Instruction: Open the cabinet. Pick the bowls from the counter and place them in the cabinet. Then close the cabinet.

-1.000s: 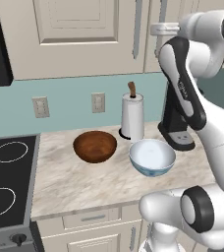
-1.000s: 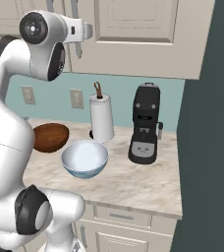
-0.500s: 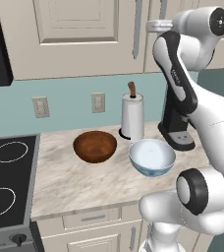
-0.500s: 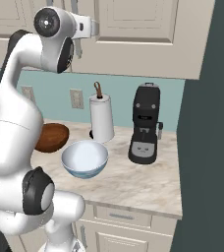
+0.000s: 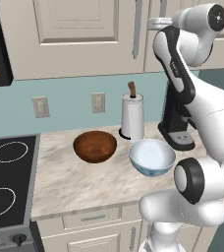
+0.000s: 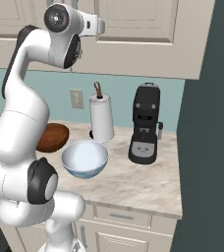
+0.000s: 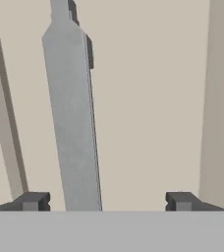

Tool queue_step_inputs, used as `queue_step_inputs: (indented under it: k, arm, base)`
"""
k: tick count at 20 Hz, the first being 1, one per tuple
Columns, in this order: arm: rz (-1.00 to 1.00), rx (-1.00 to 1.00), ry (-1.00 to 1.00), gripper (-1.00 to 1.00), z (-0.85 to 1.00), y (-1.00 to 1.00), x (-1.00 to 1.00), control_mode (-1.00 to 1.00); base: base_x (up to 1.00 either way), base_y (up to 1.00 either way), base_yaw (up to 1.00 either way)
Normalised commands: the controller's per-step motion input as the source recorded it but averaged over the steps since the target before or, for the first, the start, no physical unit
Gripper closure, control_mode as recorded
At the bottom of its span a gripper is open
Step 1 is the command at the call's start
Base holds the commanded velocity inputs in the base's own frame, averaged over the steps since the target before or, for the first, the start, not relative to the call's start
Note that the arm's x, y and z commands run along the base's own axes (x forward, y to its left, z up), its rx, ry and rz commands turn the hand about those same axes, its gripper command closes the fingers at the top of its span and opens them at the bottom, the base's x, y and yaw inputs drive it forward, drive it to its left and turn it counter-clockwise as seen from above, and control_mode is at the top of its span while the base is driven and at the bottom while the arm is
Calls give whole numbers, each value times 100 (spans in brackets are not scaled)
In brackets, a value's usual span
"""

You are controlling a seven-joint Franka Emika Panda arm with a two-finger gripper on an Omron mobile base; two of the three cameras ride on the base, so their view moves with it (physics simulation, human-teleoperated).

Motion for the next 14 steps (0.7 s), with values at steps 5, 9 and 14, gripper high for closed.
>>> queue_step_inputs:
  k: [5,9,14]
  arm:
    - [0,0,0,-100,-13,0,25,-100]
    - [0,0,0,-100,-17,0,25,-100]
    - [0,0,0,100,-20,0,26,-100]
  base:
    - [0,0,0]
    - [0,0,0]
    - [0,0,0]
